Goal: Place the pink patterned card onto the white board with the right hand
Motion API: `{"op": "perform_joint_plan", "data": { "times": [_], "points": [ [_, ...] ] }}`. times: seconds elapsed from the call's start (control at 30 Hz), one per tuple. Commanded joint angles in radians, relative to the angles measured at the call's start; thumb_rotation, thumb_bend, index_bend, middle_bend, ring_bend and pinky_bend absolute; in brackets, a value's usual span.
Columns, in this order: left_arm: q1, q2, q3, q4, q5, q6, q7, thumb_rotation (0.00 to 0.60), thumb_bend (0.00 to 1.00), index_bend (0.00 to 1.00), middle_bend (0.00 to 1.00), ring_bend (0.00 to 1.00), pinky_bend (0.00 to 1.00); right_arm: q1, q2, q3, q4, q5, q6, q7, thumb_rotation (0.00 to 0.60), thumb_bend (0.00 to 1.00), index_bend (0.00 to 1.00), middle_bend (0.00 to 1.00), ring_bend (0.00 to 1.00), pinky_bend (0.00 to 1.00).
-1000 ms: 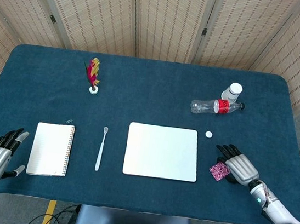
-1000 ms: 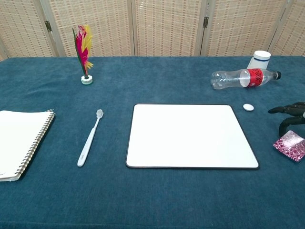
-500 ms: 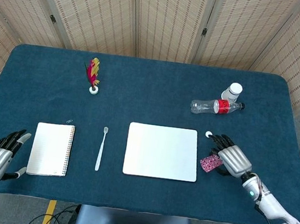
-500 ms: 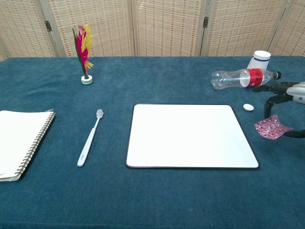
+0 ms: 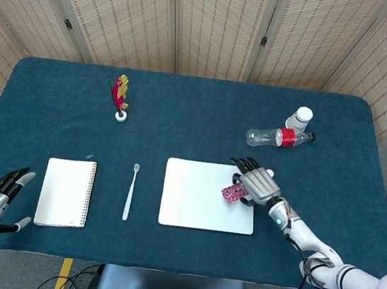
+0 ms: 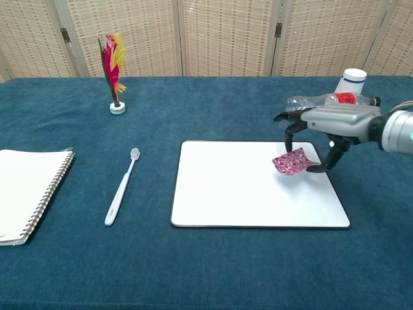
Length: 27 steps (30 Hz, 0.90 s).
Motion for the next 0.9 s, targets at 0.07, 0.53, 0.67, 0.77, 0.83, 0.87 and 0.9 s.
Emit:
{"op": "perform_joint_plan", "data": {
  "times": [0.07, 0.53, 0.67, 0.77, 0.83, 0.87, 0.9],
  "points": [
    [0.000, 0.009, 0.000, 0.007, 0.000, 0.001, -0.020, 0.600, 0.25, 0.07, 0.07, 0.10, 0.23, 0.023, -0.032, 0.009, 0.012, 0.021, -0.028, -0.036, 0.600, 0.20, 0.42, 0.00, 0.00, 0.00],
    [-0.008, 0.018, 0.021, 0.006, 0.034, -0.016, -0.029, 0.600, 0.25, 0.07, 0.07, 0.10, 0.23, 0.040, 0.019, -0.002, -0.055, 0.064, -0.089, -0.017, 0.600, 0.15, 0.00, 0.00, 0.00, 0.00],
    [-0.007, 0.017, 0.020, 0.007, 0.032, -0.013, -0.028, 0.600, 0.25, 0.07, 0.07, 0.10, 0.23, 0.023, 0.058, -0.003, -0.090, 0.059, -0.052, -0.003, 0.600, 0.15, 0.00, 0.00, 0.00, 0.00],
    [-0.005, 0.013, 0.014, 0.008, 0.018, -0.011, -0.019, 0.600, 0.26, 0.07, 0.07, 0.10, 0.23, -0.006, 0.097, 0.003, -0.099, 0.057, 0.010, 0.011, 0.600, 0.16, 0.10, 0.00, 0.00, 0.00],
    [-0.005, 0.009, 0.012, 0.006, 0.011, -0.015, -0.007, 0.600, 0.25, 0.07, 0.07, 0.10, 0.23, -0.024, 0.120, 0.010, -0.089, 0.069, 0.035, 0.029, 0.600, 0.17, 0.21, 0.00, 0.00, 0.00],
    [-0.006, 0.007, 0.011, 0.004, 0.009, -0.016, -0.001, 0.600, 0.25, 0.07, 0.07, 0.10, 0.23, -0.030, 0.128, 0.012, -0.081, 0.074, 0.042, 0.036, 0.600, 0.17, 0.25, 0.00, 0.00, 0.00],
    [-0.006, 0.005, 0.011, 0.002, 0.009, -0.018, 0.006, 0.600, 0.25, 0.07, 0.07, 0.10, 0.23, -0.035, 0.134, 0.014, -0.070, 0.078, 0.048, 0.042, 0.600, 0.18, 0.28, 0.00, 0.00, 0.00]
  ]
}}
